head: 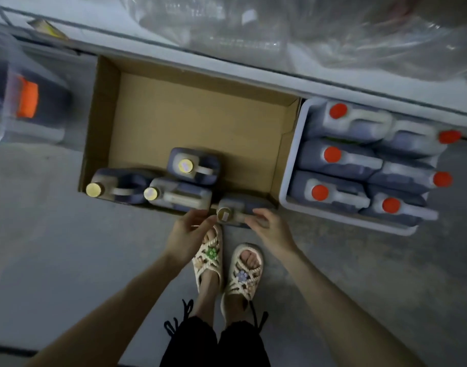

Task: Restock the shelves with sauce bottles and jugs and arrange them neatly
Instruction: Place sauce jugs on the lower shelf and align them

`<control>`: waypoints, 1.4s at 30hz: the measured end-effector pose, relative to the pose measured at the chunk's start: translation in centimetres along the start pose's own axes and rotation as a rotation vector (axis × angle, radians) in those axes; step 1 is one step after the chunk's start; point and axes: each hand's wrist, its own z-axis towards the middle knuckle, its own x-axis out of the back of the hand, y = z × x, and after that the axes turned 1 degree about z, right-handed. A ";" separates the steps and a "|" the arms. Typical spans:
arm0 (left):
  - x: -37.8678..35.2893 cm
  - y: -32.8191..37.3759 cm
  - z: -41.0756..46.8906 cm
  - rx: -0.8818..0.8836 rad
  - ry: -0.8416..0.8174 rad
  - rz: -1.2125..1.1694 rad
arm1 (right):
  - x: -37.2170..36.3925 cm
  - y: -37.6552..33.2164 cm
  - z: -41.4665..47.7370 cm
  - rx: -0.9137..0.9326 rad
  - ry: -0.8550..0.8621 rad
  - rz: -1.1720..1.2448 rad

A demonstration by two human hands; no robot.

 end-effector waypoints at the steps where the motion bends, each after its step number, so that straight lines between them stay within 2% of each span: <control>1: -0.1 -0.4 0.5 0.007 0.002 -0.001 | -0.4 0.5 0.7 -0.009 0.000 -0.021; 6: 0.0 -1.8 2.2 0.016 -0.028 0.005 | -1.7 1.6 3.1 -0.037 -0.031 -0.193; 11: 0.2 -2.3 3.2 0.031 -0.028 0.005 | -2.2 1.5 4.3 -0.065 -0.097 -0.038; 22: 1.3 1.2 0.3 -0.021 -0.076 -0.016 | 2.4 -3.9 -0.1 -0.016 -0.037 0.133; 29: 2.8 10.8 -6.0 -0.189 -0.219 -0.021 | 10.3 -11.7 -8.2 0.019 0.033 0.164; 34: 4.8 20.2 -12.6 -0.442 -0.313 0.174 | 18.3 -20.2 -18.0 0.087 0.077 0.172; 39: 6.8 31.2 -21.4 -0.727 -0.429 0.152 | 26.4 -30.1 -29.6 0.294 0.131 0.075; 42: 8.8 38.1 -27.8 -0.888 -0.414 0.140 | 30.8 -35.9 -36.9 0.409 0.211 0.013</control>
